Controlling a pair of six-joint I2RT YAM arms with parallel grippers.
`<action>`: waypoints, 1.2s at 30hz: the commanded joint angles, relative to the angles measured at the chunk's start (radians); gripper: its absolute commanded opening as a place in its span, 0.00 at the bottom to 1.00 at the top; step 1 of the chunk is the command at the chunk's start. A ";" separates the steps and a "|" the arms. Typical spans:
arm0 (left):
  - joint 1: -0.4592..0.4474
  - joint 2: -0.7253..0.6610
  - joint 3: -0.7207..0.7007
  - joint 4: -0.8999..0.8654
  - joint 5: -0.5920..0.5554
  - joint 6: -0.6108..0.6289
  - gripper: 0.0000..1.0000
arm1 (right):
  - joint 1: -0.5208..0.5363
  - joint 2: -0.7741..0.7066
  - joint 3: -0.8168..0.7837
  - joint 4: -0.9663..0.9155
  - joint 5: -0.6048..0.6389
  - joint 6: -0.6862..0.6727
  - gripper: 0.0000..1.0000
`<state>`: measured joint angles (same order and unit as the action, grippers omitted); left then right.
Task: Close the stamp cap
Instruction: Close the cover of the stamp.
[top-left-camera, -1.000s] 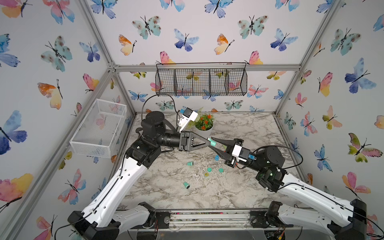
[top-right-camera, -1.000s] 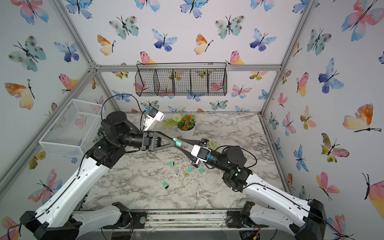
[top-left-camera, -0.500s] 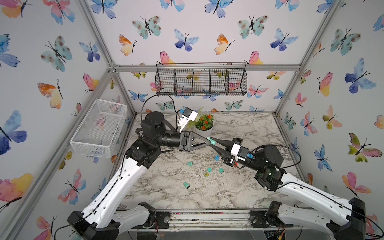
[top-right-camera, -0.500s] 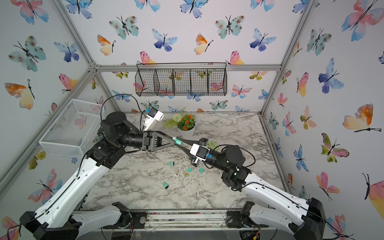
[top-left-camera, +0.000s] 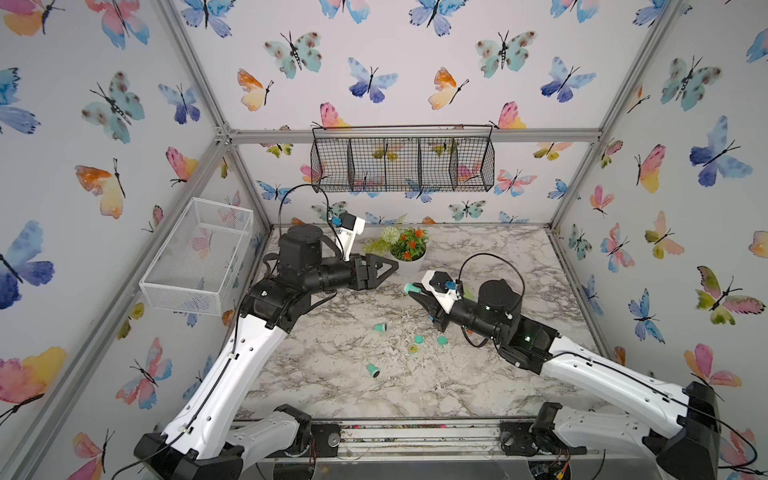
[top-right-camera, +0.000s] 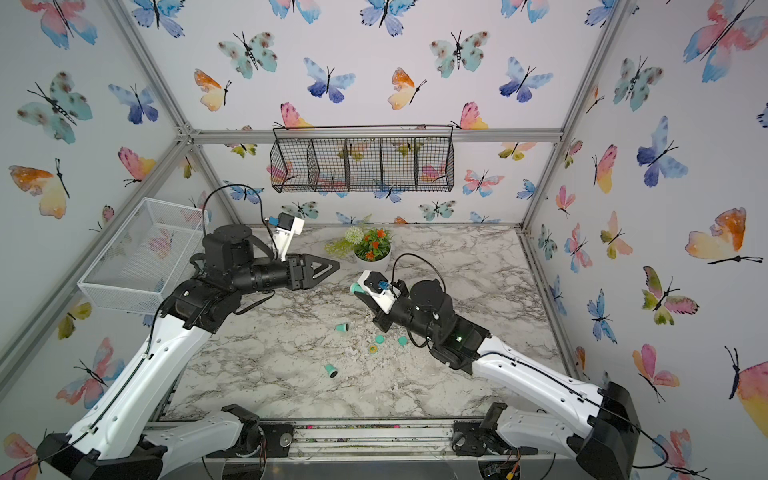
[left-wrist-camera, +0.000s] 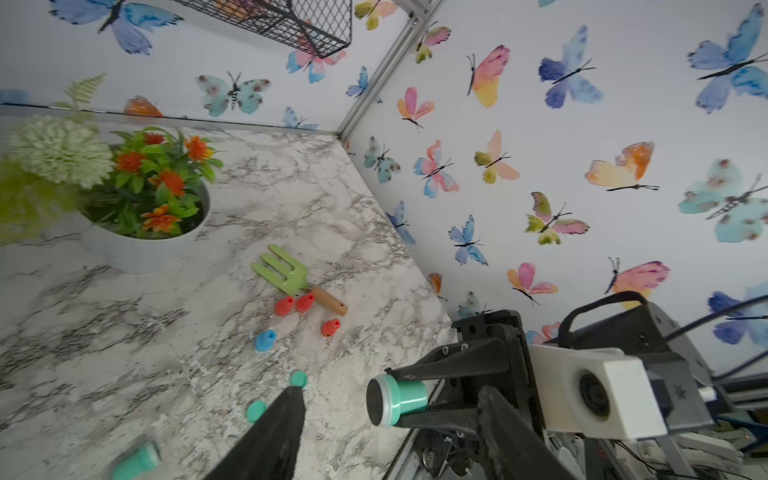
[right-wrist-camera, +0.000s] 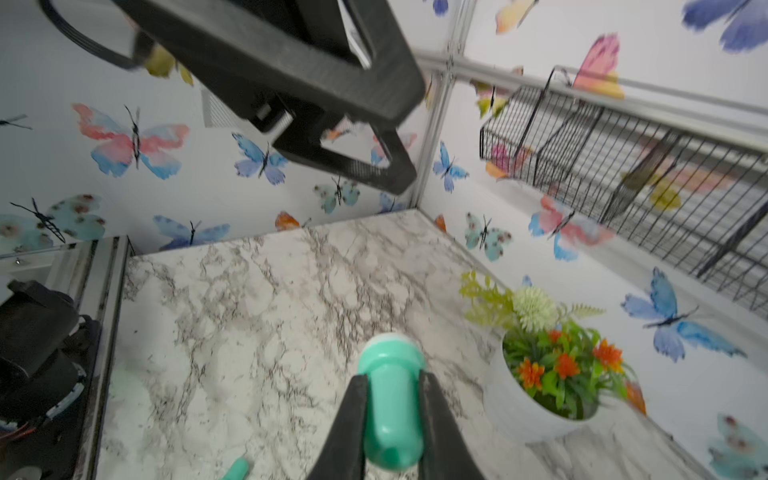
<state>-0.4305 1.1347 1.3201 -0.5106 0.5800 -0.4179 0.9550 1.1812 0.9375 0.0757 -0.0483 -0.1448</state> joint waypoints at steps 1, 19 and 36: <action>0.046 0.012 -0.075 -0.079 -0.221 0.137 0.68 | -0.001 0.106 0.057 -0.306 0.095 0.120 0.02; 0.356 0.068 -0.433 0.148 -0.249 0.148 0.65 | -0.182 0.492 0.168 -0.743 0.070 0.397 0.02; 0.357 0.106 -0.489 0.194 -0.260 0.122 0.64 | -0.197 0.566 0.145 -0.718 0.096 0.390 0.03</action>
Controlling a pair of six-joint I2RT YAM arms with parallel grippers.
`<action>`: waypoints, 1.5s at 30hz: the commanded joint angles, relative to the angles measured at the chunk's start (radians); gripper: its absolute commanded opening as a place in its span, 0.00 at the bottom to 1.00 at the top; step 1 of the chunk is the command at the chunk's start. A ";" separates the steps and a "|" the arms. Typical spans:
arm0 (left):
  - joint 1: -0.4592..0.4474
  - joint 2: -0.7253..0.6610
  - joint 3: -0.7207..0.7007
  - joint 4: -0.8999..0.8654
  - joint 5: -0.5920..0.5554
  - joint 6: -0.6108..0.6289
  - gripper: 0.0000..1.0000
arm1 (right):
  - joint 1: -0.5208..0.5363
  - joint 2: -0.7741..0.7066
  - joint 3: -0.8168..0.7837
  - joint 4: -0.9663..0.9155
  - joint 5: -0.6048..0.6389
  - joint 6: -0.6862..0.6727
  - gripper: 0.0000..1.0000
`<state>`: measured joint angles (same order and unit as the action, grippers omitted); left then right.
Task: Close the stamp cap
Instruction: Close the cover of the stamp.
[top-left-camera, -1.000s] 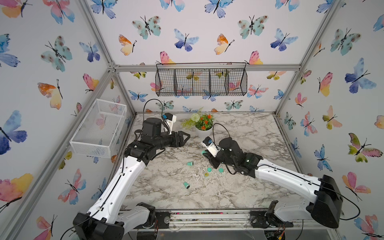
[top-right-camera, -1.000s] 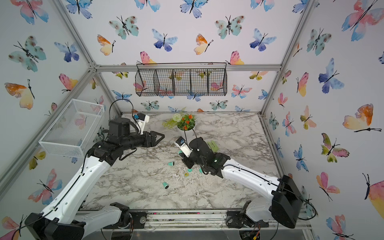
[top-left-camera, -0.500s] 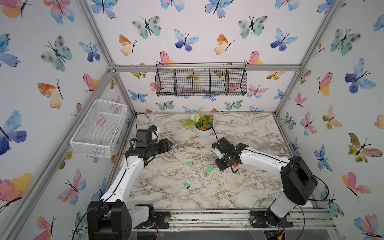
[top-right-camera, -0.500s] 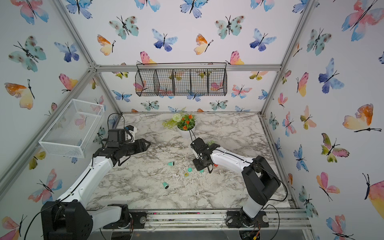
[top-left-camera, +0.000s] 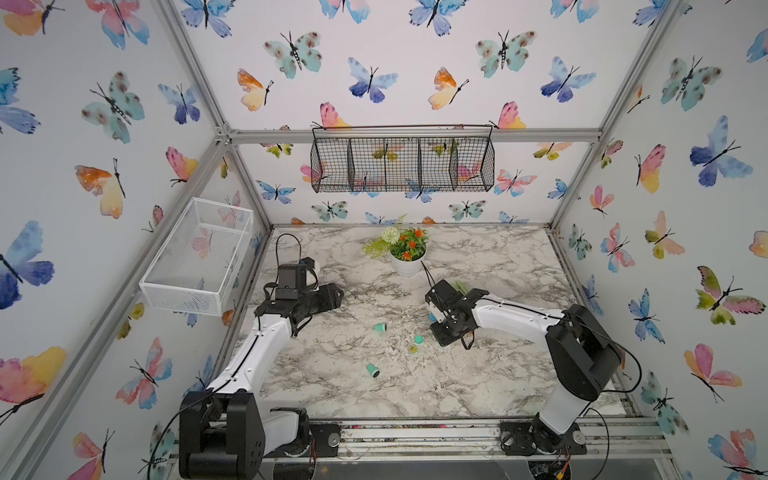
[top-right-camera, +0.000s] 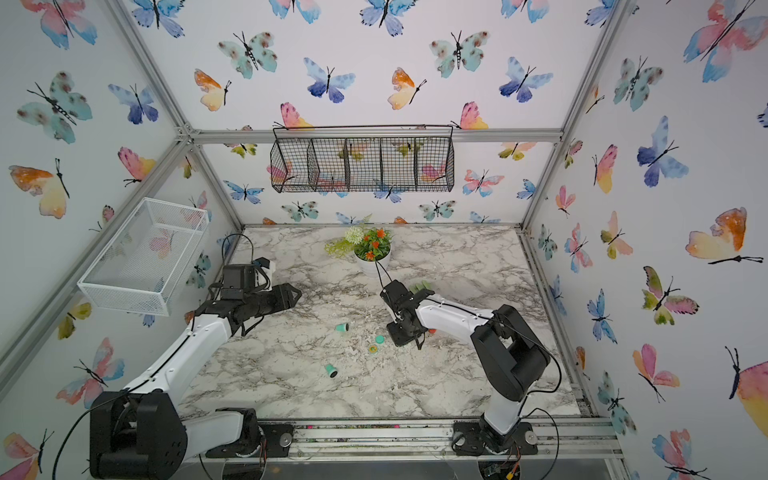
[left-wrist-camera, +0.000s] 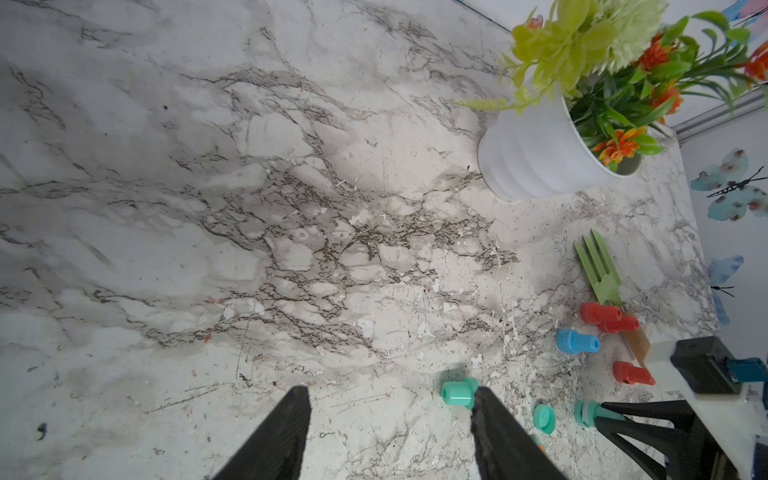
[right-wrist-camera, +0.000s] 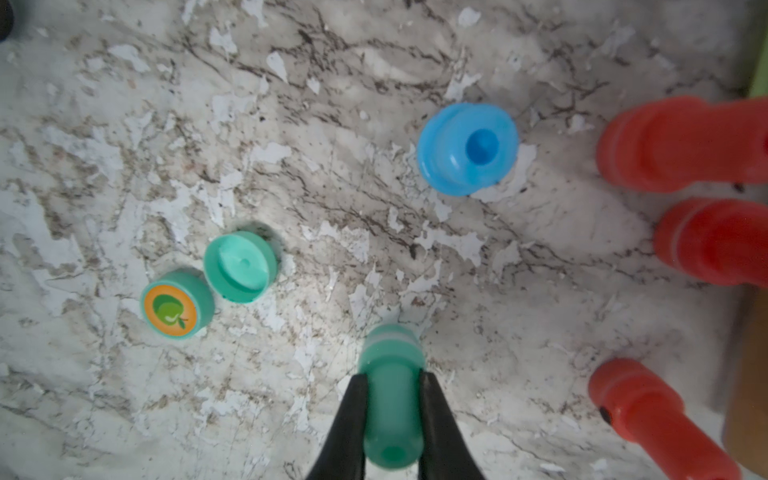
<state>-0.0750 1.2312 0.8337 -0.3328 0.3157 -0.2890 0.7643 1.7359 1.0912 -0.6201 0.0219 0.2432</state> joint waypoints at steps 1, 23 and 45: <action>0.001 0.012 -0.002 0.017 0.006 -0.007 0.64 | -0.008 0.011 -0.008 -0.023 0.026 0.001 0.03; 0.001 0.026 -0.002 0.017 0.016 -0.009 0.64 | -0.011 0.011 -0.028 -0.090 -0.011 -0.015 0.04; 0.000 0.037 -0.005 0.013 0.028 -0.010 0.64 | -0.010 0.281 -0.060 -0.117 0.038 0.017 0.02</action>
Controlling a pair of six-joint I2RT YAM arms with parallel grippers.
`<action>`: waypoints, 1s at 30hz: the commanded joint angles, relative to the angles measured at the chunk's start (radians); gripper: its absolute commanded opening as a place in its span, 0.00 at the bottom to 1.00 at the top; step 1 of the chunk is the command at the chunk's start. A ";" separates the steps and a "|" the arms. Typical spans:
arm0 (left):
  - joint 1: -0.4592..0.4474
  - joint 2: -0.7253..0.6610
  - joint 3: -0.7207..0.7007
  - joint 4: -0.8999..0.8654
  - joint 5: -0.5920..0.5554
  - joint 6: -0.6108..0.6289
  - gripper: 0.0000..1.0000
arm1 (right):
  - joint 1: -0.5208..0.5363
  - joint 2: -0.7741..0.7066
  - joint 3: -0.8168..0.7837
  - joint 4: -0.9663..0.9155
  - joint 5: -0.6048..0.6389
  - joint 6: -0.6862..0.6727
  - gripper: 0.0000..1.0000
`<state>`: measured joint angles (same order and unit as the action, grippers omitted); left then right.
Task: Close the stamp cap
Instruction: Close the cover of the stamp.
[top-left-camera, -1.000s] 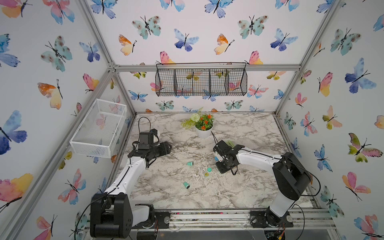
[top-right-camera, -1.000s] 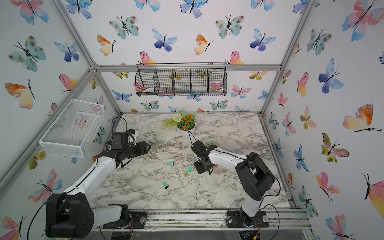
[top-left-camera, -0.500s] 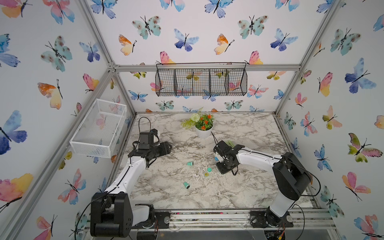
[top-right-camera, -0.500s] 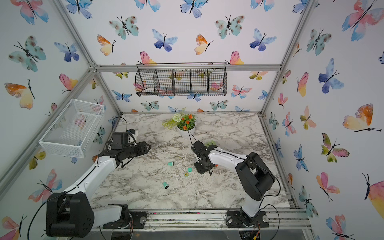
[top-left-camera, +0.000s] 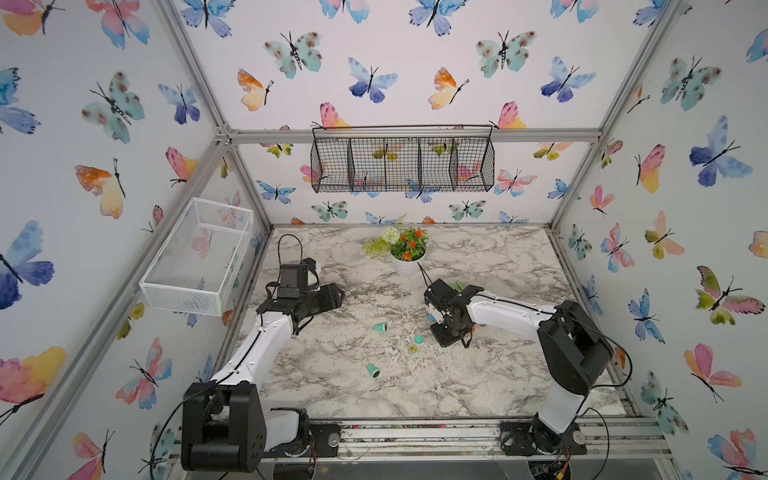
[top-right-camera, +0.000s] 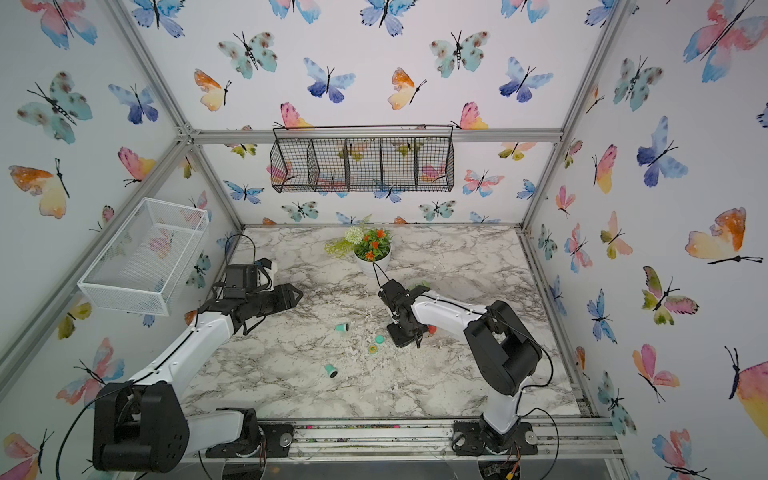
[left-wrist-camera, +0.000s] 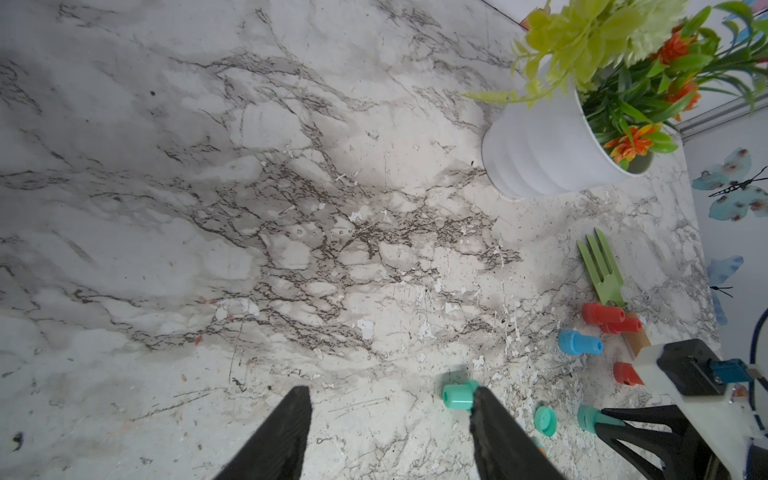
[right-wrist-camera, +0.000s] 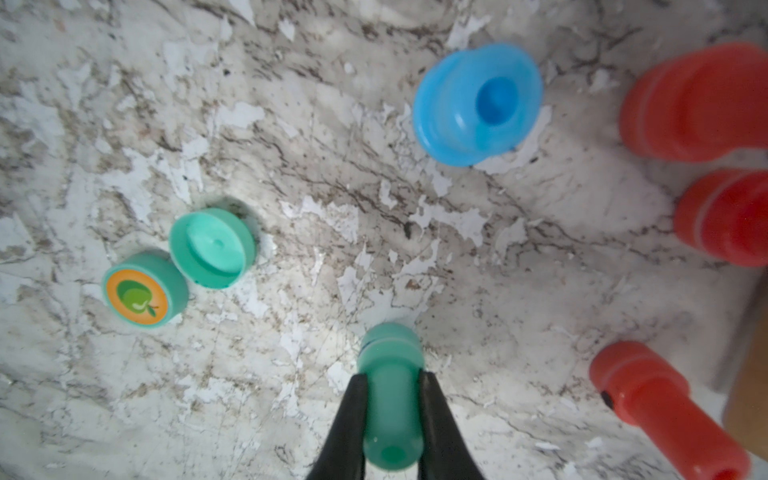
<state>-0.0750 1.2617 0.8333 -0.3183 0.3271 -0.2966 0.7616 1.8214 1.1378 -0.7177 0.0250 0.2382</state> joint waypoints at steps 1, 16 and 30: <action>0.002 0.008 -0.005 -0.002 0.016 -0.003 0.64 | -0.006 0.205 -0.104 -0.024 0.039 0.026 0.02; 0.002 0.013 -0.003 -0.008 0.018 0.001 0.64 | 0.010 0.327 -0.035 -0.059 0.068 0.020 0.02; 0.000 0.028 0.003 -0.014 0.027 0.002 0.64 | 0.004 0.176 0.002 -0.048 0.028 0.018 0.36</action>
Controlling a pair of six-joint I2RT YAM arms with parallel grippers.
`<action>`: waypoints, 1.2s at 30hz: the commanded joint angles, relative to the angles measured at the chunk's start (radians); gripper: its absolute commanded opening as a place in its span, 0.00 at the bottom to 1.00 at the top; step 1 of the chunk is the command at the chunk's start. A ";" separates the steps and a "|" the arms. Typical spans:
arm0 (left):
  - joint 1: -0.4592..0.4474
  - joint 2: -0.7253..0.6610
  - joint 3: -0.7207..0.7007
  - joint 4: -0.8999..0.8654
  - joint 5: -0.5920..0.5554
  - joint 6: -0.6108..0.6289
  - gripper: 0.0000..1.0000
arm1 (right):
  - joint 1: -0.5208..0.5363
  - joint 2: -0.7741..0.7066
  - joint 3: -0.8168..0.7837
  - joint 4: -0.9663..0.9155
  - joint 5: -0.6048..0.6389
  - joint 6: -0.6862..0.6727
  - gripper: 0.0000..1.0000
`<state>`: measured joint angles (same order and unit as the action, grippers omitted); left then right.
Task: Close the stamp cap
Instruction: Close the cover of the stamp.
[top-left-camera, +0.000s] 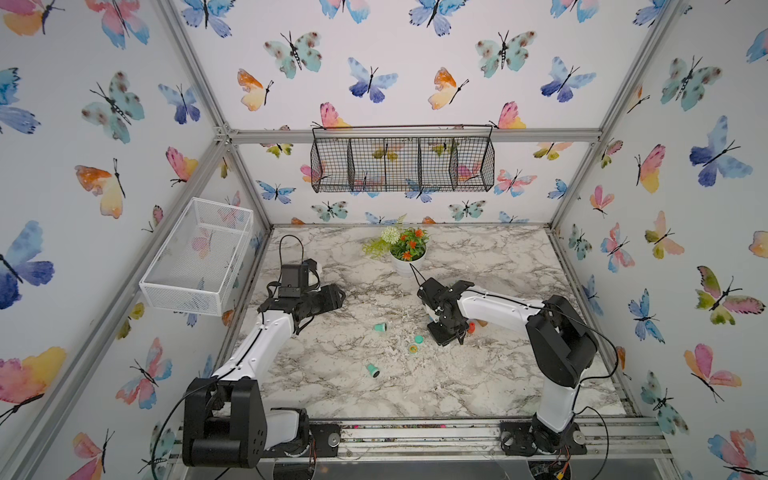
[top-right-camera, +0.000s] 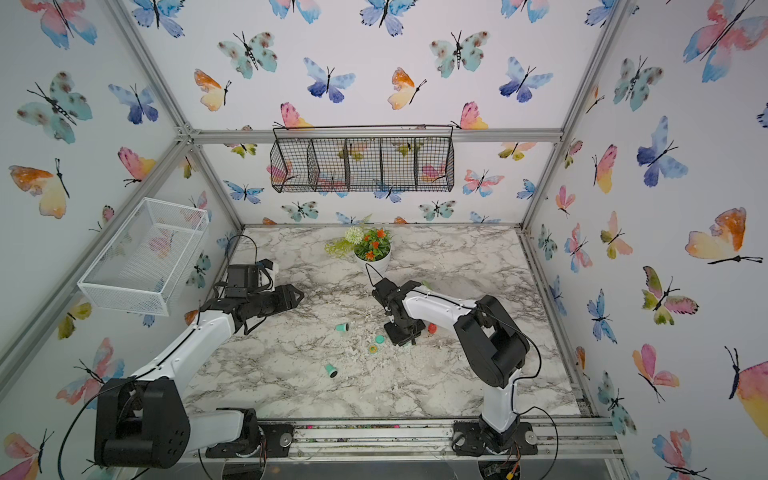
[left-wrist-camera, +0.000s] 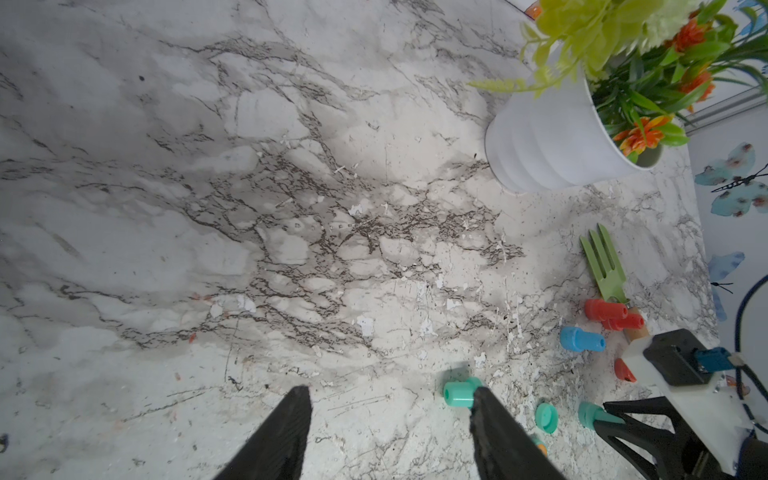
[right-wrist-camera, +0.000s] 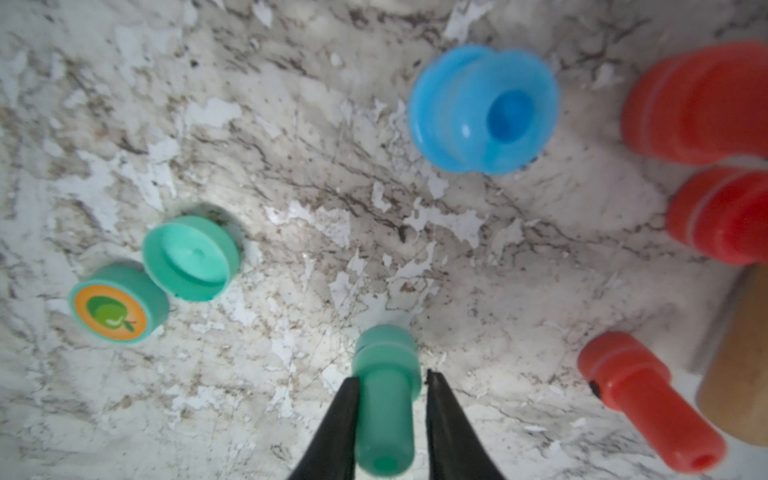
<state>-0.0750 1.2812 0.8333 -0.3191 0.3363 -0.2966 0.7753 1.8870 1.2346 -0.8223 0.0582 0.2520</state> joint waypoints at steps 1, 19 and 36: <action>0.000 0.010 0.003 -0.012 0.018 0.002 0.64 | -0.010 0.103 -0.093 0.063 -0.016 0.003 0.38; 0.000 0.004 0.001 -0.015 0.011 0.005 0.64 | -0.010 0.013 -0.039 0.080 -0.045 0.007 0.48; 0.000 -0.013 0.004 -0.032 0.021 0.020 0.64 | -0.008 -0.142 0.166 0.051 -0.125 -0.098 0.47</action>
<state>-0.0750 1.2827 0.8333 -0.3256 0.3401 -0.2920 0.7647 1.7634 1.4044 -0.7883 0.0032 0.2180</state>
